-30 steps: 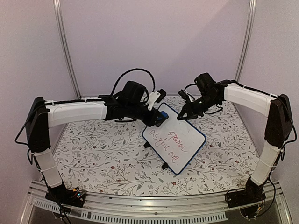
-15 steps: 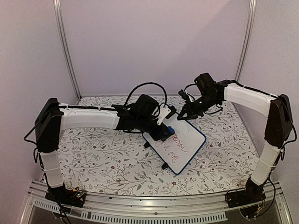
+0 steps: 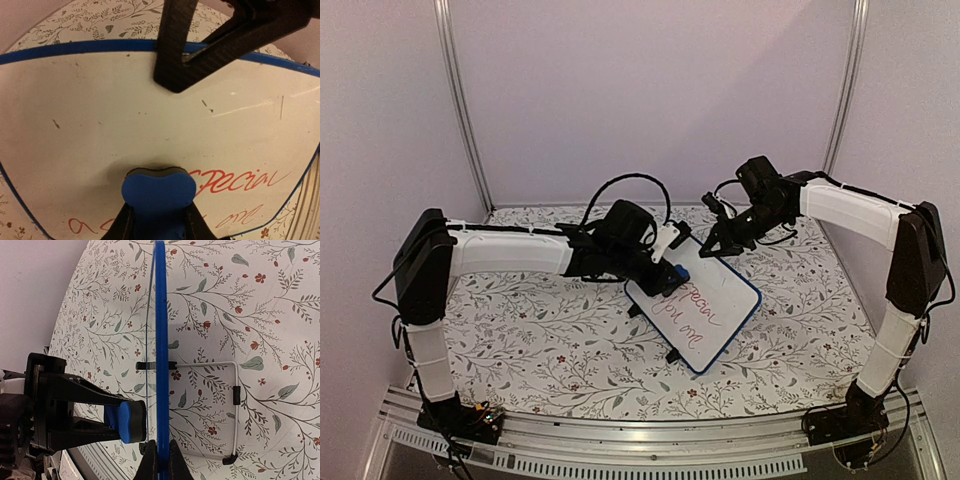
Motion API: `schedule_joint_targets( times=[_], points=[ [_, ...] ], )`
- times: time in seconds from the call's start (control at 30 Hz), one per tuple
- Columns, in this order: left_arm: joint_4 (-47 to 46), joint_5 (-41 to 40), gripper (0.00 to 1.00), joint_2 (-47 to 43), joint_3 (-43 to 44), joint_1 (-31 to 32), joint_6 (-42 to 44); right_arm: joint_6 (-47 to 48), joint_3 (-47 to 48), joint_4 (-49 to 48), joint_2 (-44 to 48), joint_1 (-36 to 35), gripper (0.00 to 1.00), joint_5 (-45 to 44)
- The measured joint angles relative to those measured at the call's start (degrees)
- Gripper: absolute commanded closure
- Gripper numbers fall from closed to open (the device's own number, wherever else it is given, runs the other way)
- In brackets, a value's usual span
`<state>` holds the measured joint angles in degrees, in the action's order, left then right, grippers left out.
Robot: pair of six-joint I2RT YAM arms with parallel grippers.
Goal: Erase the whiteboard
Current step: Erase the whiteboard from the whiteboard stand.
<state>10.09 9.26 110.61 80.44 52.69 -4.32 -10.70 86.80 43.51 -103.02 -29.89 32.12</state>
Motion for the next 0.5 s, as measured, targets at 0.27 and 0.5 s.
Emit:
schedule_joint_targets(
  times=[0.27, 0.5],
  points=[
    [-1.14, 0.68, 1.0, 0.22, -0.07, -1.22, -0.2, 0.0, 0.0, 0.0, 0.0, 0.0, 1.0, 0.02],
    [-1.44, 1.09, 1.0, 1.22, -0.15, -0.87, -0.42, -0.02, 0.0, 0.04, 0.0, 0.02, 1.0, -0.07]
  ],
)
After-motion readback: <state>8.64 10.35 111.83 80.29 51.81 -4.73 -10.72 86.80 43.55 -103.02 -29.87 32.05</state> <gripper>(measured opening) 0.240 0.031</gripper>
